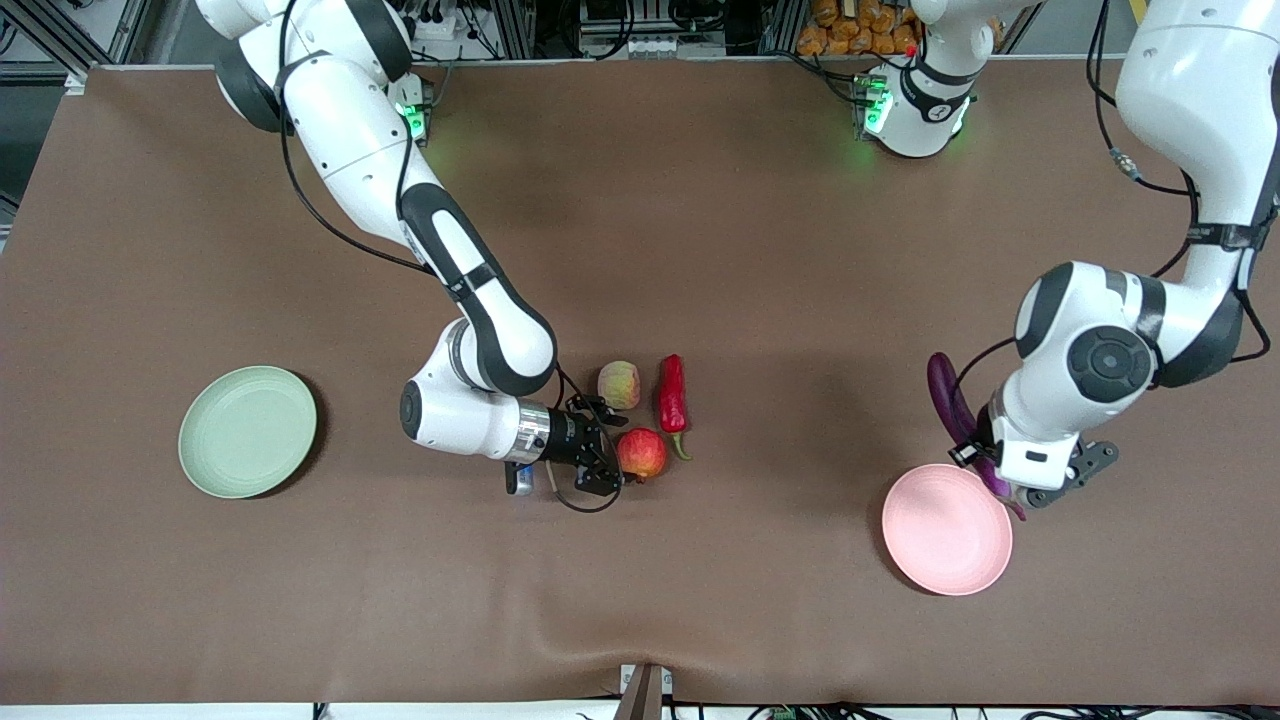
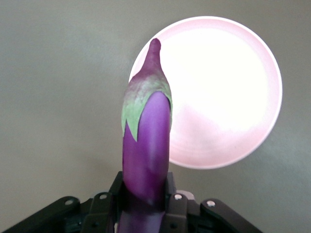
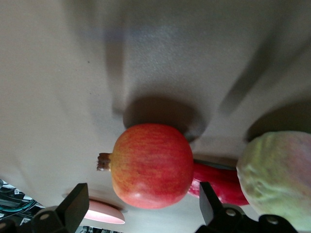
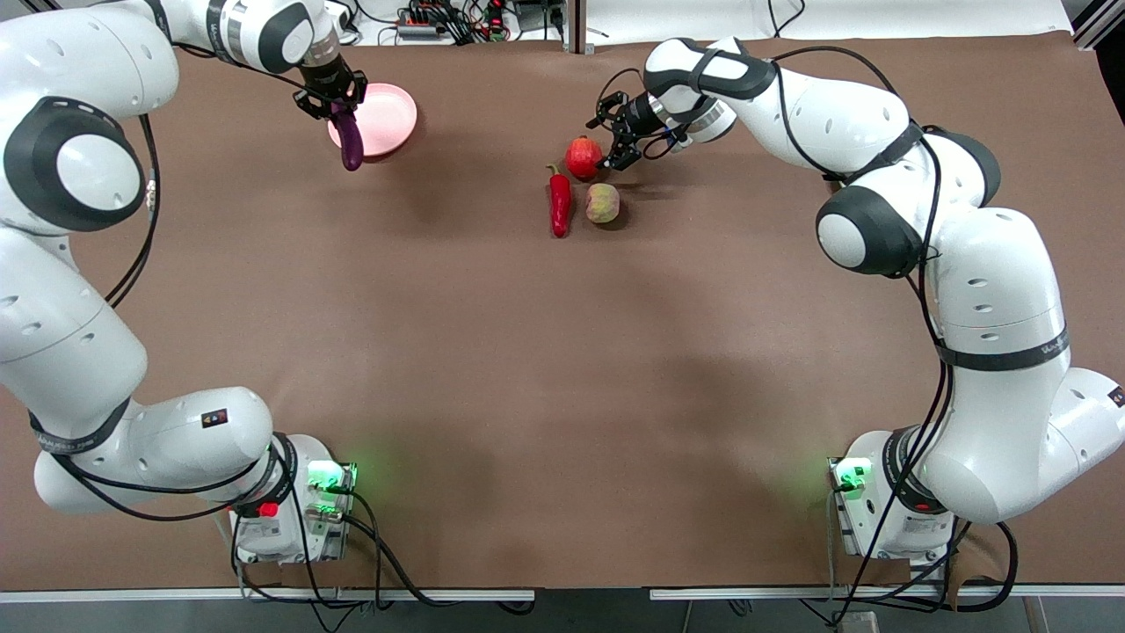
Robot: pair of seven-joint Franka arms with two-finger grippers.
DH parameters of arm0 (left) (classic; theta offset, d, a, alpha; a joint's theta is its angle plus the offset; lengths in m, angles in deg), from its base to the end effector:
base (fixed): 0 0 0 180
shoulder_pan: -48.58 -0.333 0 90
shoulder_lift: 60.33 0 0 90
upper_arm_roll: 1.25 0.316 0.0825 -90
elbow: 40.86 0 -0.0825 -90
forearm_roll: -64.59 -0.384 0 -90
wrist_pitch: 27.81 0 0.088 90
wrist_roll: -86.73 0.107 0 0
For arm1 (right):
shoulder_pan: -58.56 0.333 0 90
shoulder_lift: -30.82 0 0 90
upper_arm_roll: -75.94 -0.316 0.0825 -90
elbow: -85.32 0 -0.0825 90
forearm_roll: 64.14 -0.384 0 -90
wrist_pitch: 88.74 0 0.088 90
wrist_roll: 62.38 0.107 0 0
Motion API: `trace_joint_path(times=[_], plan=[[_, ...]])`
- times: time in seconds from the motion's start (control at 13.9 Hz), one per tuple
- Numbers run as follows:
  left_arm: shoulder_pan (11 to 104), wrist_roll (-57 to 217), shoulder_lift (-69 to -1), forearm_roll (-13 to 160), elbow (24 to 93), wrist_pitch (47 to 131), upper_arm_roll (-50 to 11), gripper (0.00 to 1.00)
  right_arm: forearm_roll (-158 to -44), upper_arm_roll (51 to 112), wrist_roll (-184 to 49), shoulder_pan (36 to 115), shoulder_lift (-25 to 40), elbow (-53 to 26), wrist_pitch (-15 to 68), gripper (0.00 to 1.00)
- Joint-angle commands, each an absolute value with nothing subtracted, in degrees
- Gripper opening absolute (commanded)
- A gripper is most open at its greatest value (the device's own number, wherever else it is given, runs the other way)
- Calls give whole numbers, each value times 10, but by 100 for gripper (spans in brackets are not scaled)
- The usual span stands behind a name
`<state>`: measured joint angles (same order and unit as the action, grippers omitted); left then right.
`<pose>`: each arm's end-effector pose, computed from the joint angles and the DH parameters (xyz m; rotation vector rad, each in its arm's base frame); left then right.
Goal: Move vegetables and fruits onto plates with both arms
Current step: 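Lower the eggplant onto the pink plate while the right gripper grasps the apple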
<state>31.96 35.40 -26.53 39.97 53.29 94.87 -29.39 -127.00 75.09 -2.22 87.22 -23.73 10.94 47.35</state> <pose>0.6764 -0.0772 0.3018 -2.9524 -0.7978 -0.0659 0.6583 0.3803 0.1815 -1.9097 1.4949 0.6261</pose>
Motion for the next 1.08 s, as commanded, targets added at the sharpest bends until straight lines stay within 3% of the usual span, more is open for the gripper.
trace_joint_path(times=[0.0,0.43,0.5,0.79,0.86,1.01], plan=[[325,367,-191,402,456,951,-300,0,-1286,751,-40,875,-260,137,487,100],[331,410,-137,404,417,991,-275,0,-1287,749,-52,891,-276,148,515,100],[331,411,-133,404,417,1003,-274,0,-1287,749,-52,892,-276,149,516,95],[333,402,-104,408,386,1021,-268,0,-1286,749,-53,887,-272,149,514,28],[334,401,-101,408,386,1022,-268,0,-1285,749,-52,884,-267,149,513,20],[333,406,-94,407,386,1028,-268,2,-1284,750,-52,869,-250,149,507,19]])
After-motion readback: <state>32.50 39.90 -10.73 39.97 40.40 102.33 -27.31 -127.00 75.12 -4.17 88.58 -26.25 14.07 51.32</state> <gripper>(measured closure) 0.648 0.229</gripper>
